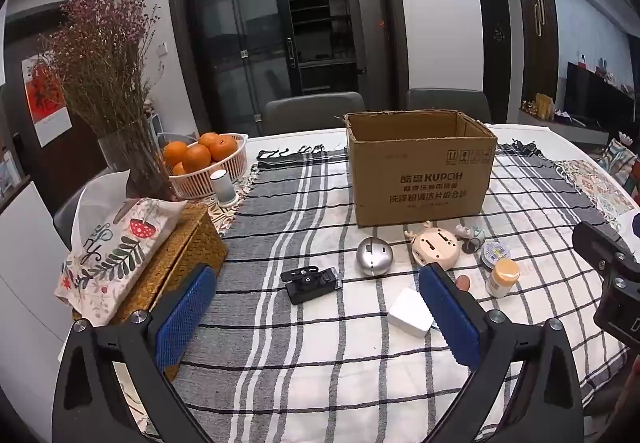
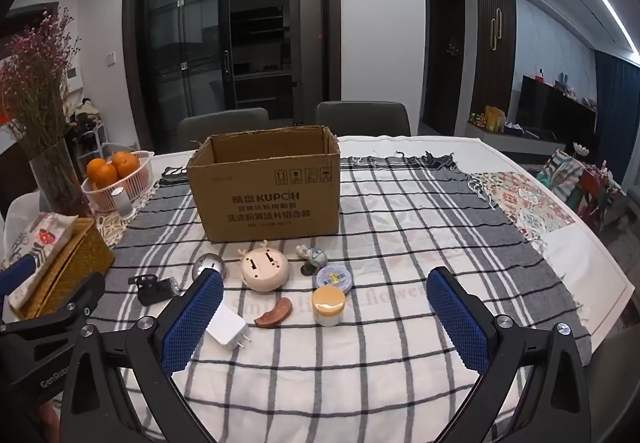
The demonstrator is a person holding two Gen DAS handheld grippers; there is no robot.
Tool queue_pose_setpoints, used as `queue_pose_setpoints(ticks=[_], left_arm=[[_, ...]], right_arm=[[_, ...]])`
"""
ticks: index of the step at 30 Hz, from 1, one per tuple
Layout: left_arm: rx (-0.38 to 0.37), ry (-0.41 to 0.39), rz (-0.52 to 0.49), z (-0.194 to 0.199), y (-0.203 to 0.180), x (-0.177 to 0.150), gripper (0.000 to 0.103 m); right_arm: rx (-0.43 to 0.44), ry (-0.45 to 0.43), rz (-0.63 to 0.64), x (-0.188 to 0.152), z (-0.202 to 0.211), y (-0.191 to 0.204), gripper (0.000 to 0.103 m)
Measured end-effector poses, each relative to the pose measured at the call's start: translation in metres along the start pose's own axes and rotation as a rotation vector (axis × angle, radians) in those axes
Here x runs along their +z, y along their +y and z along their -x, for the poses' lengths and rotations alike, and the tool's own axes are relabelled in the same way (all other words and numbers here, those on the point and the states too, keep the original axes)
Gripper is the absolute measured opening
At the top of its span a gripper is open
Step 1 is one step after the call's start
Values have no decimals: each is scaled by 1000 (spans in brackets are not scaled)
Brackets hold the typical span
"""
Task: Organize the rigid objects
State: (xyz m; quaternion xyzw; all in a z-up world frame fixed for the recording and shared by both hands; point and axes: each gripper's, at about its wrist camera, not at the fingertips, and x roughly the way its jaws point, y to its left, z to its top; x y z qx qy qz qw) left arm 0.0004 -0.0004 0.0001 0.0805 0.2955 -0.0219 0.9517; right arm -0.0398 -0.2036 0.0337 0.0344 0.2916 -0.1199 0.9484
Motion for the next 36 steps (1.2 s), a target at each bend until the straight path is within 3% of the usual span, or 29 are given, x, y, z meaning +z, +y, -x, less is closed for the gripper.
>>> queue_pose_setpoints(ticks=[36], left_arm=[[-15,-21,15,14,1,-6,103]], right_arm=[[-6,0,6,-5,9,1,103]])
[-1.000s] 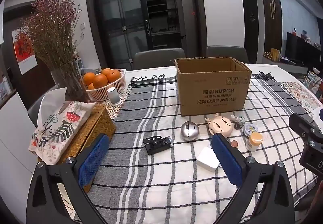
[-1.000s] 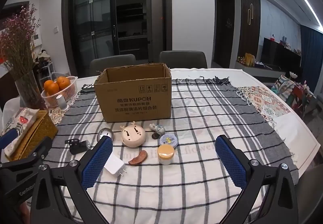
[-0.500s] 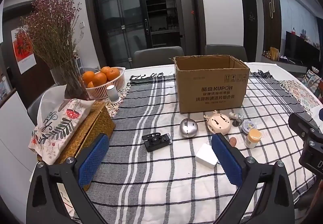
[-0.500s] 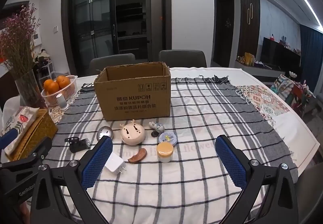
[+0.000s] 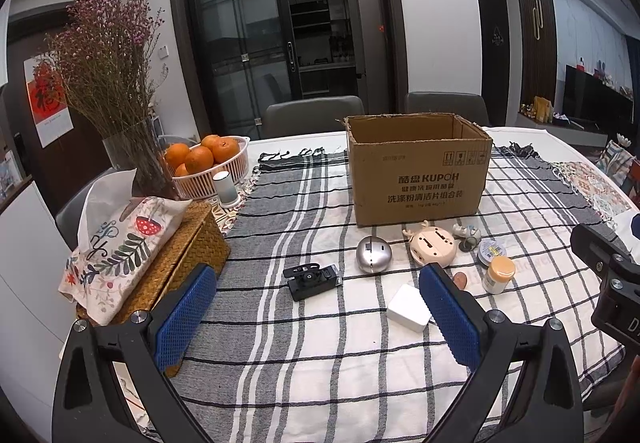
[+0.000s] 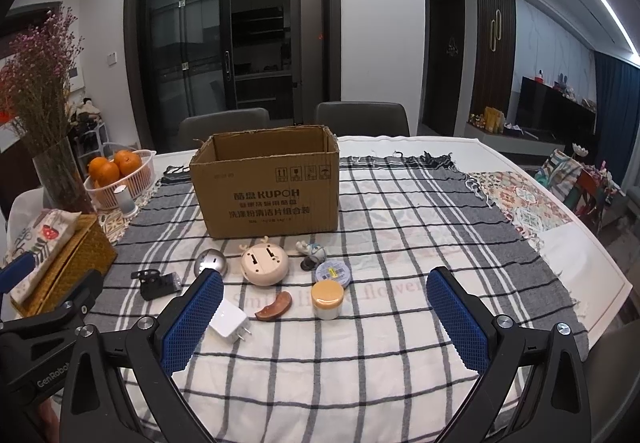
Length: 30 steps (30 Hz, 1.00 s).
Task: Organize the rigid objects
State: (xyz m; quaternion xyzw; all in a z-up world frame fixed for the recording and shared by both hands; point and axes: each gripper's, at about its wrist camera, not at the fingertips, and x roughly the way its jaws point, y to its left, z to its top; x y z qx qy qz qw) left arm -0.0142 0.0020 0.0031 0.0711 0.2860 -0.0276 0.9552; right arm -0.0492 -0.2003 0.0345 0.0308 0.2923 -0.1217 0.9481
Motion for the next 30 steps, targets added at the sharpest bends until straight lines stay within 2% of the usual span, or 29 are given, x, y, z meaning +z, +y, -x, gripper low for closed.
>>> queue_pose_setpoints(ticks=[30], left_arm=[[0,-2,-3,3,0,0,103]], right_arm=[[1,0,0,0,1,-1,103]])
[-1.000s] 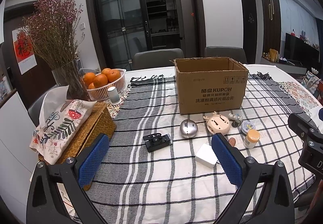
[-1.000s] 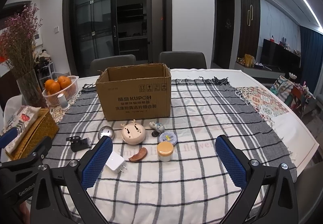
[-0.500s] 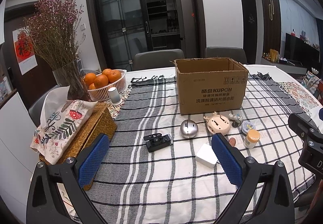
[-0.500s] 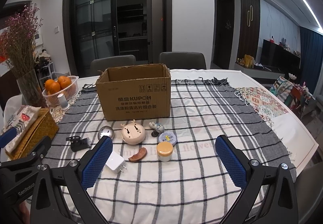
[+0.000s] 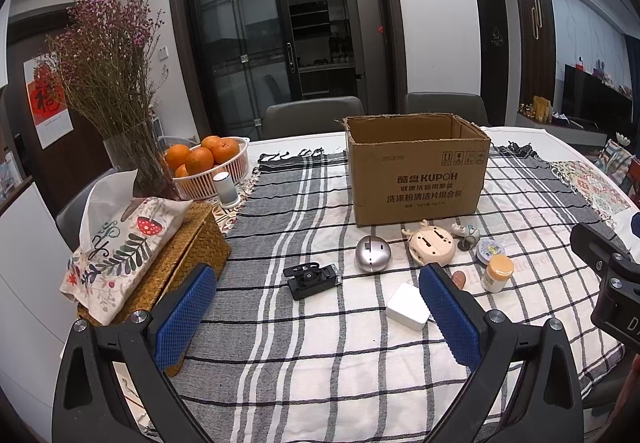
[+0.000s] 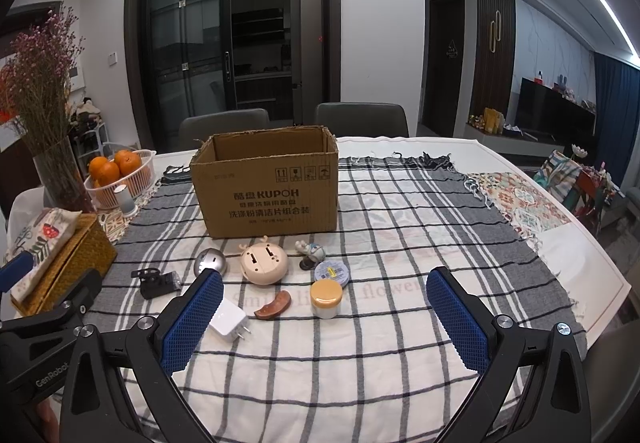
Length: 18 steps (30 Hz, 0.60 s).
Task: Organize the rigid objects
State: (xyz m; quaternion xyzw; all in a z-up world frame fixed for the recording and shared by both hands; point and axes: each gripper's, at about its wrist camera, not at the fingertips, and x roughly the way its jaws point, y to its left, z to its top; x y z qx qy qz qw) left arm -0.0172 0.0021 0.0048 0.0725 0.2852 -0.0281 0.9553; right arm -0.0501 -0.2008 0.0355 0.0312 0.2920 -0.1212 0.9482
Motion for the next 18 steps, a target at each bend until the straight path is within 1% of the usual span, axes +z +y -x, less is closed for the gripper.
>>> queue_pose_setpoints(ticks=[18], left_arm=[[-3,-1,-4,3,-2,1,103]], right_arm=[[1,-2,1,-2,0,1,103]])
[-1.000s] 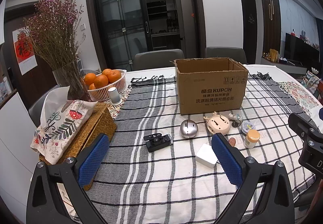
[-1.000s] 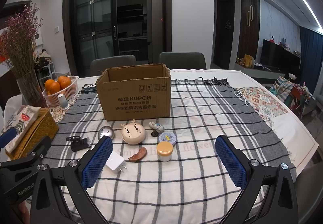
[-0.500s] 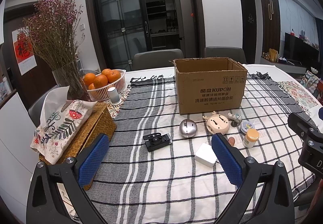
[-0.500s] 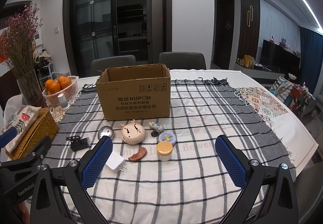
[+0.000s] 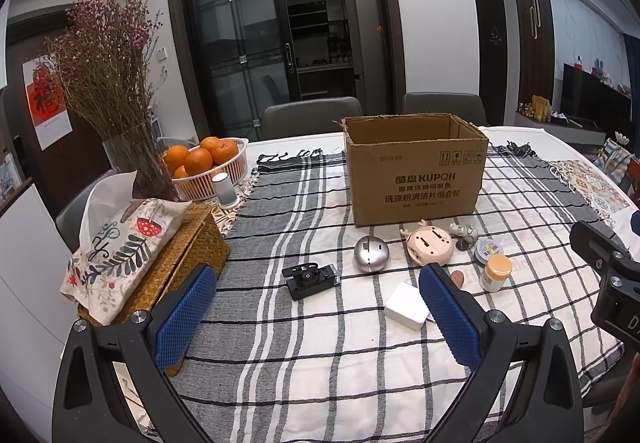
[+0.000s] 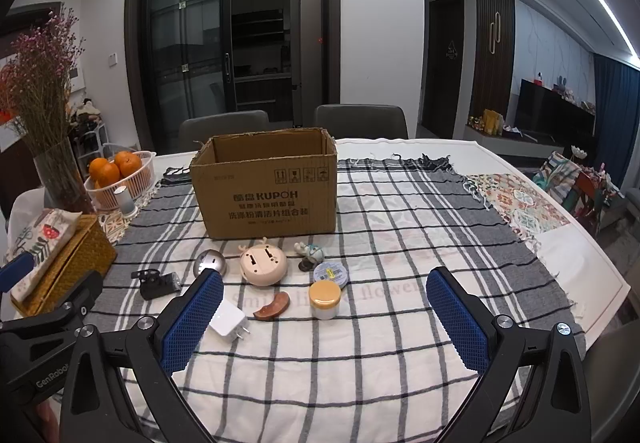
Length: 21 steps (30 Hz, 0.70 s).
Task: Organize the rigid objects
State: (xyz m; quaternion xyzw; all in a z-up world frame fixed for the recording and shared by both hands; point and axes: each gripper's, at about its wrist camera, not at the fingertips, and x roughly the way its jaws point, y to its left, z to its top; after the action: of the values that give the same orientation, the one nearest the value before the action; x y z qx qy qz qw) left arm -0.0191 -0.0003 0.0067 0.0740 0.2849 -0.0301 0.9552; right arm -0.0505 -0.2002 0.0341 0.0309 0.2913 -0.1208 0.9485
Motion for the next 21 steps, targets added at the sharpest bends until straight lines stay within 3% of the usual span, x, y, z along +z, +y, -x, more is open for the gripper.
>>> queue_pose_setpoints(ticks=[10,21], left_arm=[[-11,17,-8,-6,-1,-1,103],[-111,127,-86,-41,-19,-13,103]], right_arm=[[3,4,-1,1,1,-2,103],[48,99,-25,-6,-33,-8,103]])
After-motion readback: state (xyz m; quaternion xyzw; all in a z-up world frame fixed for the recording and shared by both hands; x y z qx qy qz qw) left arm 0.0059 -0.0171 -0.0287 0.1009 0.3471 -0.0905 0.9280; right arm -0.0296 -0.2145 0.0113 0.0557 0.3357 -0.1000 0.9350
